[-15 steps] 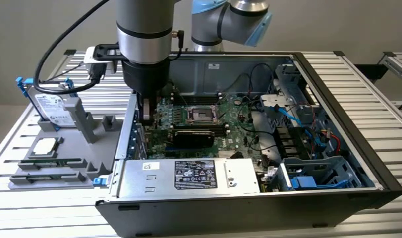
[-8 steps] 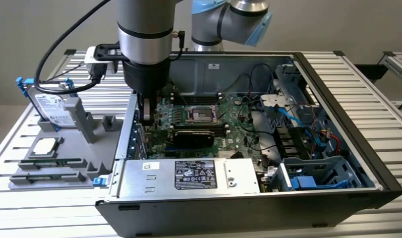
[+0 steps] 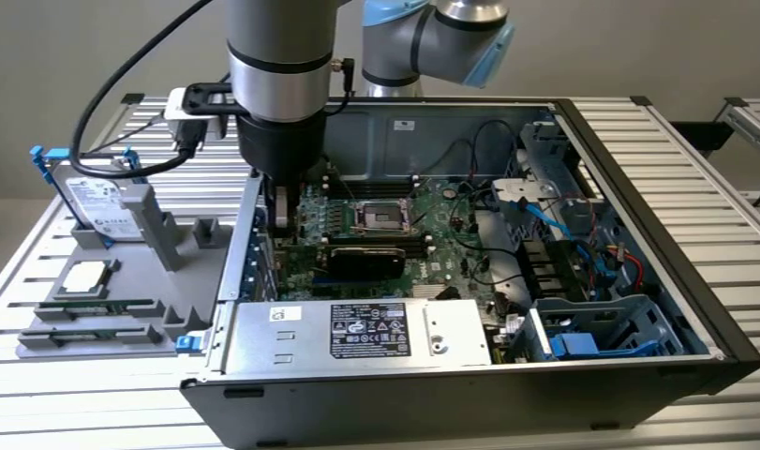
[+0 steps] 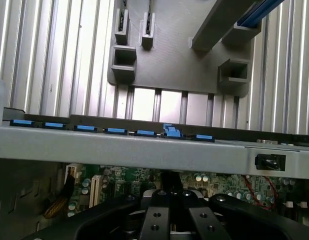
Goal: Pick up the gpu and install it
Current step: 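Insert the gpu into the slot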
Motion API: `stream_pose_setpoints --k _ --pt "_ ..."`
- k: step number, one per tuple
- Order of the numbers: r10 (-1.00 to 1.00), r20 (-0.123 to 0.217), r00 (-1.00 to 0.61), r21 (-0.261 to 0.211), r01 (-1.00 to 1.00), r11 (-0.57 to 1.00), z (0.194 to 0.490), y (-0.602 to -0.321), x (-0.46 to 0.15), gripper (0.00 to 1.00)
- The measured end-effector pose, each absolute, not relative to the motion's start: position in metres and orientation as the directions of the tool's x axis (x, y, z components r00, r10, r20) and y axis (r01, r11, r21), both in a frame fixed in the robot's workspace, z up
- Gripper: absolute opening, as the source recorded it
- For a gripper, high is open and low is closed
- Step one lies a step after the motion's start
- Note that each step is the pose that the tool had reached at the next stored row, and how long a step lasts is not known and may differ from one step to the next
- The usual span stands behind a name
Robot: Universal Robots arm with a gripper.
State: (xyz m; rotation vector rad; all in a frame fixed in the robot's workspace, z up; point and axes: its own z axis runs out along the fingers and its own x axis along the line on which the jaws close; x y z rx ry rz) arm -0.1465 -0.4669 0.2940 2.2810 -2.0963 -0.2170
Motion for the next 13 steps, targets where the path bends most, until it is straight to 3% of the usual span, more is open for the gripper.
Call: stream_pose_setpoints --k 13 --pt "-0.994 -0.079 0.078 0.134 -0.987 -0.088 0.3003 -0.4669 -0.1449 0.11"
